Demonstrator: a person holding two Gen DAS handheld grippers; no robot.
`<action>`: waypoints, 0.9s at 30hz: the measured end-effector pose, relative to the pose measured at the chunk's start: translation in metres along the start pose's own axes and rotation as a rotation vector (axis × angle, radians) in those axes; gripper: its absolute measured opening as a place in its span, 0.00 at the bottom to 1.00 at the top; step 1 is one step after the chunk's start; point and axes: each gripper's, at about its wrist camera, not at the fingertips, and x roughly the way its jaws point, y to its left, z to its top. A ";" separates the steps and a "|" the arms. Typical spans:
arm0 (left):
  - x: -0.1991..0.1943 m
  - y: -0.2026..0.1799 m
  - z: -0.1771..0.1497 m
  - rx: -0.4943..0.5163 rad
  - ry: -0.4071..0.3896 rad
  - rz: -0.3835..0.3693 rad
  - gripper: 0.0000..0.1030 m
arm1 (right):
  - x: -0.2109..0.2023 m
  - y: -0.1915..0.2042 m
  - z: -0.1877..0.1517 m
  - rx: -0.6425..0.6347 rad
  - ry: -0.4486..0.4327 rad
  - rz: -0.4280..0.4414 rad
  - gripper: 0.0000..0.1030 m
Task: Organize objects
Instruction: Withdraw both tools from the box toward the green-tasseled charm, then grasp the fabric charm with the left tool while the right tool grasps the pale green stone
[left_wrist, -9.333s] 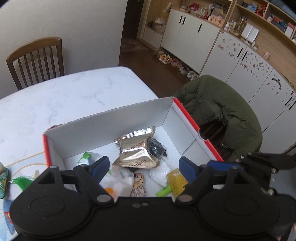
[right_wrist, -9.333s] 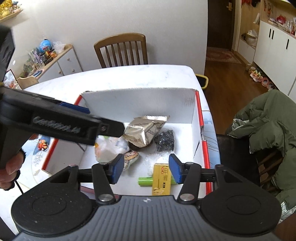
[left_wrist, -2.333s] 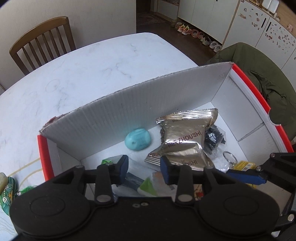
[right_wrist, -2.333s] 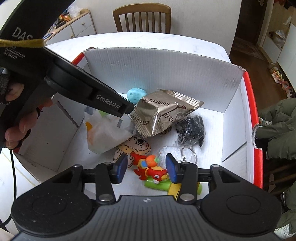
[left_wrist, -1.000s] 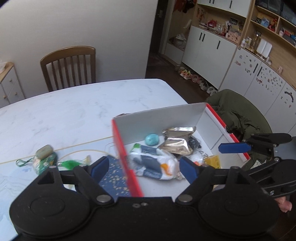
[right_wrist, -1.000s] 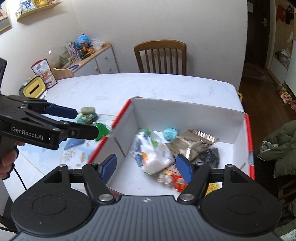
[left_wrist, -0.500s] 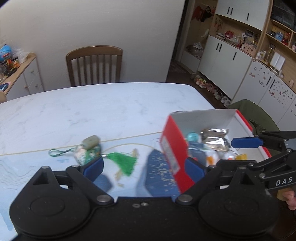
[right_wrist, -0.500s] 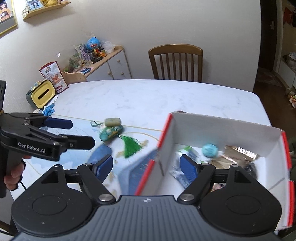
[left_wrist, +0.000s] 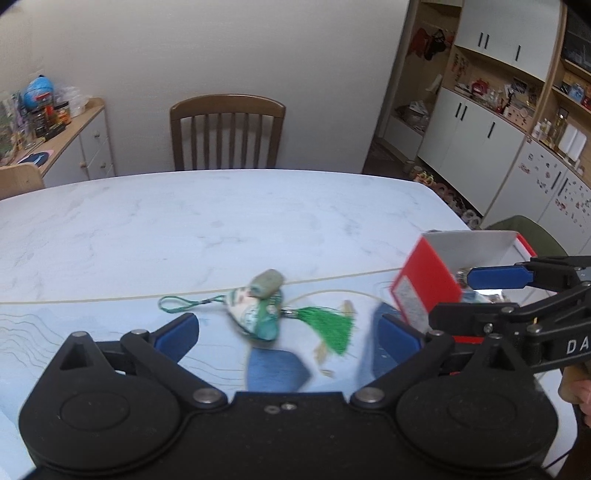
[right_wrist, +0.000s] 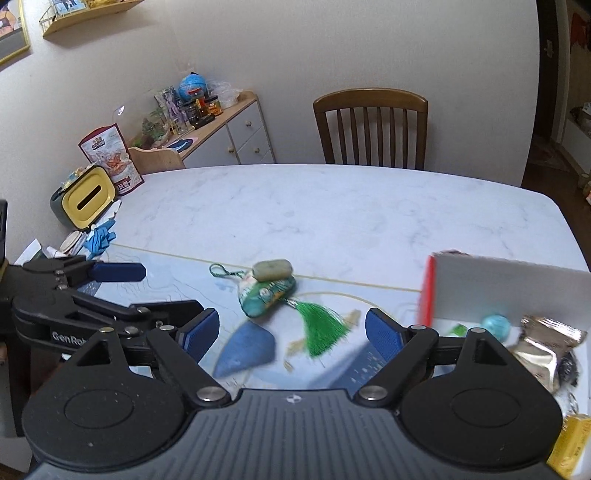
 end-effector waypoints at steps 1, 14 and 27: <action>0.002 0.005 -0.001 -0.004 -0.004 0.006 0.99 | 0.004 0.004 0.002 -0.002 -0.005 -0.009 0.84; 0.040 0.046 -0.014 -0.065 -0.051 0.061 0.99 | 0.075 0.022 0.032 -0.017 0.097 -0.086 0.84; 0.090 0.038 -0.026 -0.082 -0.018 0.032 0.99 | 0.145 0.028 0.055 -0.076 0.204 -0.065 0.84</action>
